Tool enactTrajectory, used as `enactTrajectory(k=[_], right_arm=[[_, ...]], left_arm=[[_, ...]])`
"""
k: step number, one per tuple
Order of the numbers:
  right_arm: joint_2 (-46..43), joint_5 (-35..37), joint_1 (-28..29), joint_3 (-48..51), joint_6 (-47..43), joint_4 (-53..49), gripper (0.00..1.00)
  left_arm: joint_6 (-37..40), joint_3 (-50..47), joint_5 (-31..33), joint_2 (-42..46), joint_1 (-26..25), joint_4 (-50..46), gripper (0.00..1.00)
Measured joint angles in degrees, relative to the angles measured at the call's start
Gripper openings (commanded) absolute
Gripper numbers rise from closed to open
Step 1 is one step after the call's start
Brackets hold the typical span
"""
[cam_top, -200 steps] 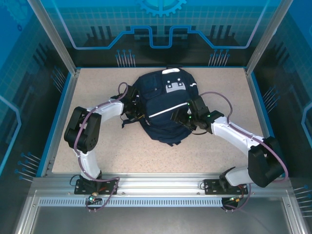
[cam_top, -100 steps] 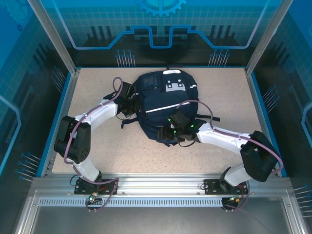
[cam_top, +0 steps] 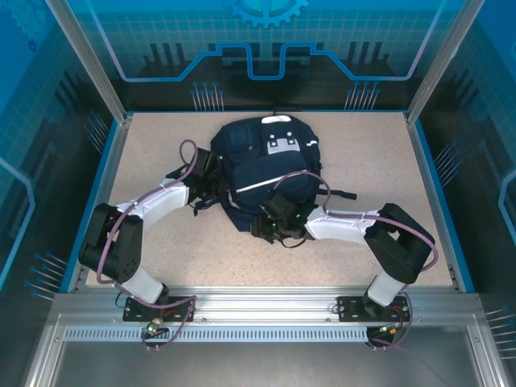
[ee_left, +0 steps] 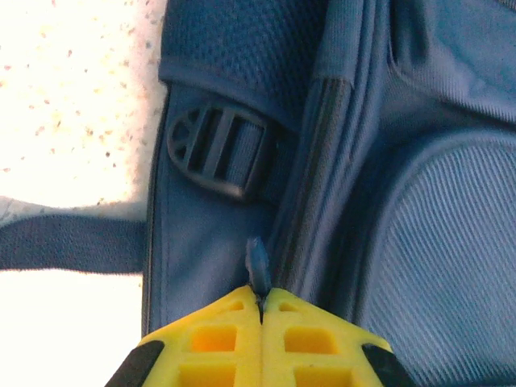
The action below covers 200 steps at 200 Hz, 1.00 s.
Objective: Pack books, pencil case, and school supplies into a backpack
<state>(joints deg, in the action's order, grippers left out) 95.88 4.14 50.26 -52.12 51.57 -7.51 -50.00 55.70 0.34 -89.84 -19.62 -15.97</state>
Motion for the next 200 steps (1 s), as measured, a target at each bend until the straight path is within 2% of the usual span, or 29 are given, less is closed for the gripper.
enactTrajectory(k=[34, 77, 85, 107, 120, 161, 185, 200], right_arm=[[0.76, 0.83, 0.0, -0.57, 0.46, 4.11, 0.53], [0.74, 1.99, 0.0, -0.57, 1.75, 4.59, 0.52], [0.7, 2.45, 0.0, -0.57, 1.99, 4.39, 0.51], [0.35, 4.28, -0.07, -0.74, 2.58, 2.36, 0.49], [0.11, 6.05, -0.13, -0.81, 2.84, 0.55, 0.48], [-2.43, 10.4, -2.54, 0.61, 2.73, -3.72, 0.49], [-4.48, 11.89, -6.45, 2.93, 1.42, -5.29, 0.49], [-5.51, 12.24, -9.44, 3.87, -0.09, -6.05, 0.49]], left_arm=[[-2.62, -5.9, -0.17, 5.27, -1.68, -0.28, 0.0], [-3.89, -7.17, -0.17, 8.59, -1.49, -0.87, 0.0], [-3.76, -7.17, -0.2, 8.96, -1.2, -1.01, 0.08], [-1.73, -6.75, -0.85, 9.35, 0.92, -2.51, 0.39], [0.0, -5.9, -1.44, 9.33, 2.36, -3.72, 0.49], [6.05, 1.31, -5.27, 5.38, 5.73, -3.39, 0.63], [9.03, 7.52, -8.11, -1.46, 7.15, -2.01, 0.63], [10.25, 12.2, -9.88, -7.23, 7.61, -1.22, 0.59]])
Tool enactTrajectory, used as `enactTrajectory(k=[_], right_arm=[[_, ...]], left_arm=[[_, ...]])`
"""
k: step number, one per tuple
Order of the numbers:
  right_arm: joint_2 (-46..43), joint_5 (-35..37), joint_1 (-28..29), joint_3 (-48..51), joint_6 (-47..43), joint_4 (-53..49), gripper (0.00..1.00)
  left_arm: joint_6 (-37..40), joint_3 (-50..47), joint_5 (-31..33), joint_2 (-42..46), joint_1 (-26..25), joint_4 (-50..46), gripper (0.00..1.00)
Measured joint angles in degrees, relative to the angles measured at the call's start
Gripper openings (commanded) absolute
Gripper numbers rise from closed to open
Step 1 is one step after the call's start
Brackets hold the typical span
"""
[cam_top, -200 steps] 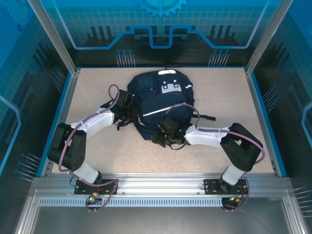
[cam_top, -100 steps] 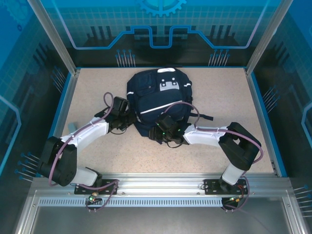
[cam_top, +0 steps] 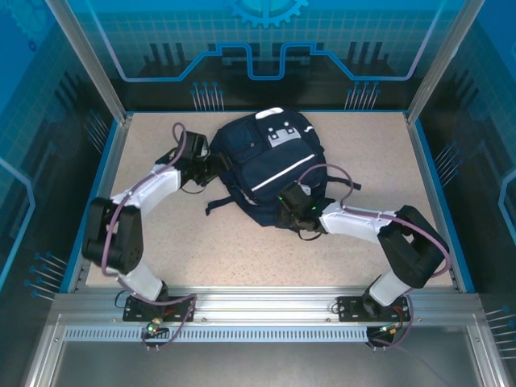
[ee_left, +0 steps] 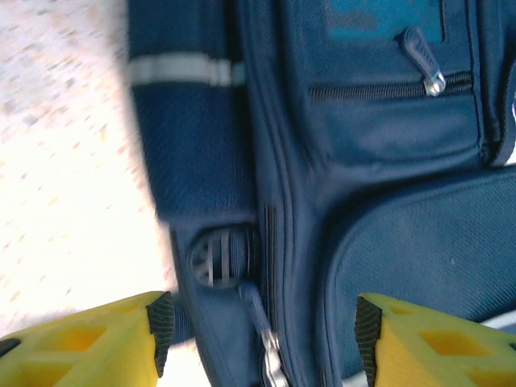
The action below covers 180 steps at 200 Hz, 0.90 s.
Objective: Pack books, pencil case, and school supplies into a backpack
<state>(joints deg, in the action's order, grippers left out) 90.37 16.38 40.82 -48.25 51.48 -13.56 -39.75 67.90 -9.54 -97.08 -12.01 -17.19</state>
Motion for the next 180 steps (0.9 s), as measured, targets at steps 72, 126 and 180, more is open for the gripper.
enactTrajectory(k=[72, 126, 180], right_arm=[[-1.14, -0.92, -8.17, 0.66, -5.38, -1.29, 0.49], [-1.14, -1.86, -8.63, 0.66, -5.7, -1.27, 0.49], [-2.4, -1.84, -8.68, 0.61, -5.92, -2.14, 0.5]], left_arm=[[0.66, 10.14, -7.65, -16.87, 0.13, 6.4, 0.46], [-2.8, 8.55, -13.25, -19.15, 0.5, 15.04, 0.32], [-7.5, 3.1, -15.02, -19.19, 0.98, 25.57, 0.0]])
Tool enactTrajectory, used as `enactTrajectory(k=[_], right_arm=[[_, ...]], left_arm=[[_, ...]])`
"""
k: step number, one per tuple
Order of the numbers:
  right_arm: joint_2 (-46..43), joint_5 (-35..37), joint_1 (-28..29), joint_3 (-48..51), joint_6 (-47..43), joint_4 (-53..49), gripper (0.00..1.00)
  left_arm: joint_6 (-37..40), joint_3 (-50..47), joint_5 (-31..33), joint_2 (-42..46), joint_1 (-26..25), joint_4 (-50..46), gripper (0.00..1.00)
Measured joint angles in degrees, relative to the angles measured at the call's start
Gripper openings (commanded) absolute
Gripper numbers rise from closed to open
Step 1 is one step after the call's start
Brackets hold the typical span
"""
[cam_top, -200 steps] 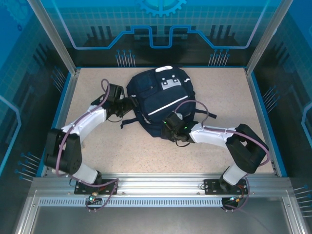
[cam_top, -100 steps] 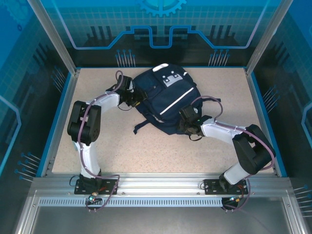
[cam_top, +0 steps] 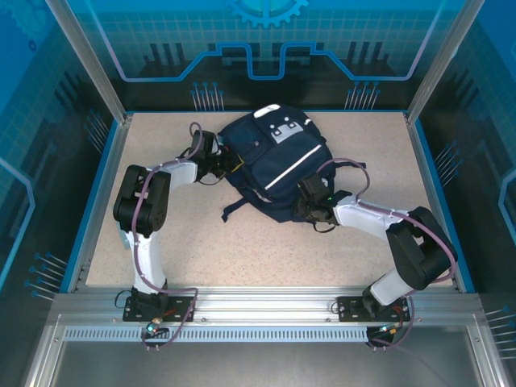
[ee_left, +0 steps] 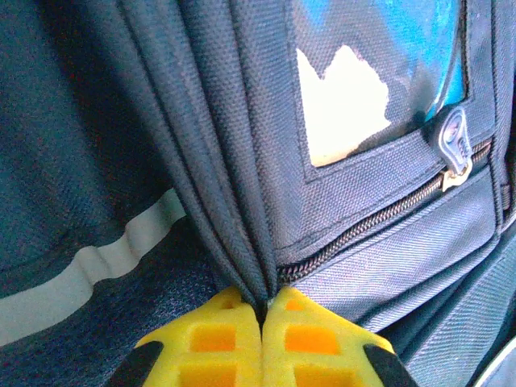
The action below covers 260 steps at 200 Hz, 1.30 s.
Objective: Pack books, pencil case, and school supplies into a backpack
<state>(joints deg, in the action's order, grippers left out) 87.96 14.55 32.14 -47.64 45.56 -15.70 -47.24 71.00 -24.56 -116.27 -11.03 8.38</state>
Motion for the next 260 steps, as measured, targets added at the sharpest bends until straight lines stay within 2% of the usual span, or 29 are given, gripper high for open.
enactTrajectory(k=[31, 74, 102, 128, 138, 166, 189, 207, 231, 260], right_arm=[[-5.53, 0.92, -0.37, -0.24, -0.33, -3.85, 0.54], [-15.23, 1.95, -0.31, -3.28, -0.33, -11.39, 0.62], [-17.11, 1.27, 3.78, -5.64, 2.21, -14.14, 0.63], [-13.29, 0.17, 11.1, -9.55, 8.0, -15.19, 0.61], [-10.58, -0.07, 13.6, -11.17, 10.73, -15.13, 0.58], [-2.45, 0.5, 17.88, -15.43, 16.55, -15.23, 0.51], [3.5, 2.32, 19.06, -18.56, 19.87, -15.34, 0.46], [6.29, 4.26, 19.08, -19.34, 21.88, -15.61, 0.44], [9.18, 6.34, 19.08, -20.37, 23.61, -16.79, 0.37], [11.72, 7.56, 18.8, -20.92, 25.53, -16.9, 0.36]], left_arm=[[-1.36, -4.52, 0.04, 3.06, -0.04, 4.31, 0.0], [-4.9, -11.21, 0.72, 11.1, -1.79, 5.66, 0.0], [-7.91, -13.77, 2.69, 14.88, -4.66, 5.35, 0.0], [-10.71, -15.08, 4.81, 16.5, -7.74, 5.11, 0.0], [-11.65, -15.65, 5.27, 16.81, -8.76, 5.05, 0.0], [-13.18, -16.52, 5.92, 17.0, -10.67, 4.59, 0.0], [-14.12, -16.55, 5.97, 17.03, -10.99, 4.11, 0.0], [-14.34, -16.63, 6.16, 17.18, -10.99, 3.89, 0.0], [-14.34, -16.7, 6.27, 17.51, -10.99, 3.74, 0.0], [-14.34, -16.7, 6.32, 17.55, -10.99, 3.43, 0.0]])
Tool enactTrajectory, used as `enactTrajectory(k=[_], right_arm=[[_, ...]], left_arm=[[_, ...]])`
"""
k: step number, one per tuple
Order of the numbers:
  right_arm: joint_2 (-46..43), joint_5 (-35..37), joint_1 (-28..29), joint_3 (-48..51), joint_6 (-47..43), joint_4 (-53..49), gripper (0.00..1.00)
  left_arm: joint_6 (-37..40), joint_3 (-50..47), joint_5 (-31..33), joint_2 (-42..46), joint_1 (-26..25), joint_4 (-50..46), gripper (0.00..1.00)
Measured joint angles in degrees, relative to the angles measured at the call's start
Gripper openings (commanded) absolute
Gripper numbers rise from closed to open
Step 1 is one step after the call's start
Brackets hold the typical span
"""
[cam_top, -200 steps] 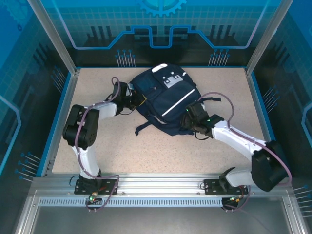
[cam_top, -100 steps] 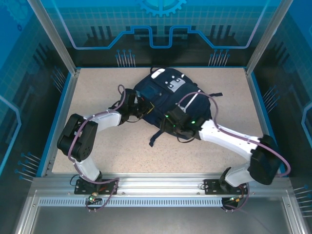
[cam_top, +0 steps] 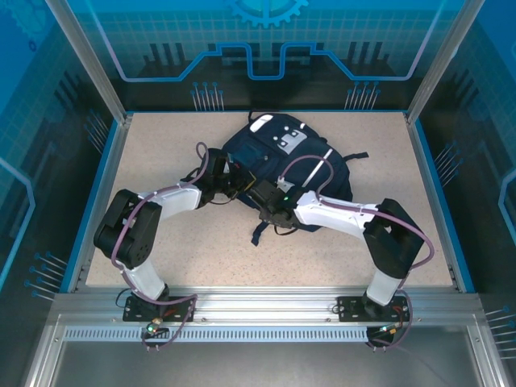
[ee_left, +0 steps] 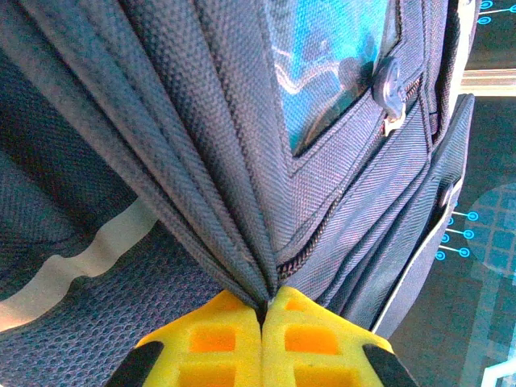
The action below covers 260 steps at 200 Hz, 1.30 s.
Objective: Pack books, pencil case, and school supplies into a backpack
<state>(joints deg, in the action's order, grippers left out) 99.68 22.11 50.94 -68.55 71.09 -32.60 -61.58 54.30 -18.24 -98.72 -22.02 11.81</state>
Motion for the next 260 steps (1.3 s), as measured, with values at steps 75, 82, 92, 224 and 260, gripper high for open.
enactTrajectory(k=[75, 82, 92, 224, 260], right_arm=[[7.04, 1.38, -2.12, -5.75, 0.98, -1.7, 0.3], [7.41, 1.75, -2.12, -6.08, 1.27, -2.4, 0.29], [7.61, 2.27, -2.12, -6.19, 1.55, -3.26, 0.25], [2.08, 4.74, -2.1, -2.03, -12.33, -6.62, 0.0], [-3.45, 5.46, -2.14, 2.16, -16.35, -7.98, 0.0]], left_arm=[[0.0, 0.0, 0.17, 0.0, 0.0, -0.85, 0.0], [-0.02, 0.0, 0.26, 0.0, 0.0, -1.03, 0.0], [-0.04, 0.02, 0.28, 0.0, 0.0, -1.25, 0.0], [-0.17, 0.79, 0.39, 0.0, 1.01, -4.63, 0.0], [0.57, 1.44, -1.14, -0.02, 2.1, -5.81, 0.0]])
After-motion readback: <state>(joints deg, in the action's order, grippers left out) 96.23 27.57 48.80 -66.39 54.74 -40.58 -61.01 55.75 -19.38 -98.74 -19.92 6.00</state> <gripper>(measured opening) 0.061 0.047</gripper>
